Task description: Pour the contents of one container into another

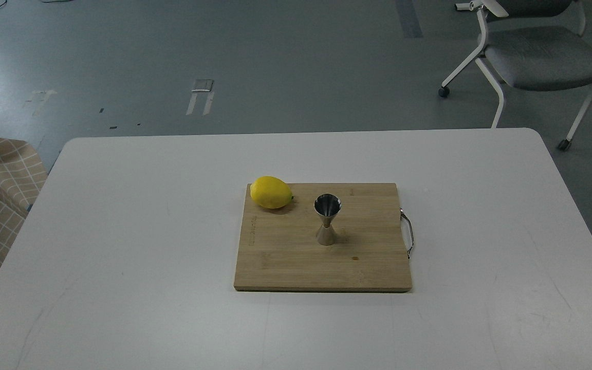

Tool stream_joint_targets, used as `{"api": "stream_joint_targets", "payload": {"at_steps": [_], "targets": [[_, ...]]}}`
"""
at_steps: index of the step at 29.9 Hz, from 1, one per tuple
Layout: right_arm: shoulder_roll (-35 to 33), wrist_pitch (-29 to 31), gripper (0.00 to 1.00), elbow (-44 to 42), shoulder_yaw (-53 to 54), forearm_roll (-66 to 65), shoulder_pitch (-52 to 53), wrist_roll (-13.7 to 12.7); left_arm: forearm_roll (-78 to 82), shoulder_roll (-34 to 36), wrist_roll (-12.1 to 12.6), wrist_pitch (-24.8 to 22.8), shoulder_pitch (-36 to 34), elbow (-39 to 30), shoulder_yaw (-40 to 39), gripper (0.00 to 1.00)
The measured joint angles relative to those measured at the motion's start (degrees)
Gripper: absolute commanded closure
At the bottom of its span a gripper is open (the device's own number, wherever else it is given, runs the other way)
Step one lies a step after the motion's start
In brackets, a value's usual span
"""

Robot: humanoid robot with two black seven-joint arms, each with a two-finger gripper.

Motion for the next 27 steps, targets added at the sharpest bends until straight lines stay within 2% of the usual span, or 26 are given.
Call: {"api": "stream_joint_targets", "payload": {"at_steps": [27], "targets": [[0.0,0.0,0.0,0.0,0.0,0.0,0.0,-0.02,0.0,0.0,0.0,0.02,0.0,0.0,0.0,0.01]]}}
